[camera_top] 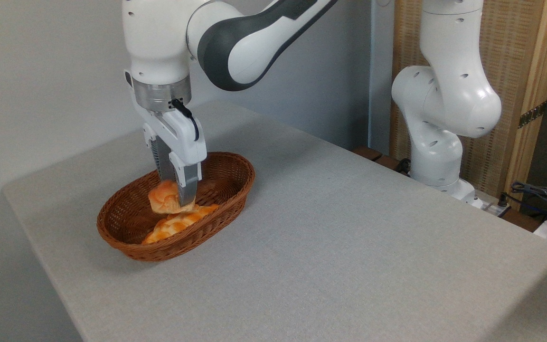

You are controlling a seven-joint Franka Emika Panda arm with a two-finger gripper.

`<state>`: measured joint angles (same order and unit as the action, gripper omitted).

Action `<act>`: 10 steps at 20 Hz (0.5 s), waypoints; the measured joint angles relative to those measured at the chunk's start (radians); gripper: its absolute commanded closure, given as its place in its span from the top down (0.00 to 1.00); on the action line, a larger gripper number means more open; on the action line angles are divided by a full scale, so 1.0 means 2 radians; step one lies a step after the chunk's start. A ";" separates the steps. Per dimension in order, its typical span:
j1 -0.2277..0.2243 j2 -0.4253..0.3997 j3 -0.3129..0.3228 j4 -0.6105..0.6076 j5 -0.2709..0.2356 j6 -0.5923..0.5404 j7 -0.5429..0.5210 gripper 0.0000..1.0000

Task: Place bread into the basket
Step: 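Lower the roll into the basket and open the gripper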

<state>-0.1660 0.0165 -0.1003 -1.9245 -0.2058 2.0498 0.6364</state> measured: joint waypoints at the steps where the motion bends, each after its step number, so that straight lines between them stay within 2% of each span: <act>1: 0.000 0.000 0.000 0.000 0.000 0.000 -0.001 1.00; 7: 0.001 -0.001 0.002 0.002 0.000 0.000 -0.002 1.00; 10: 0.004 -0.011 0.024 0.008 0.000 0.000 -0.004 1.00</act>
<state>-0.1579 -0.0060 -0.0529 -1.9087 -0.2056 2.0505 0.6291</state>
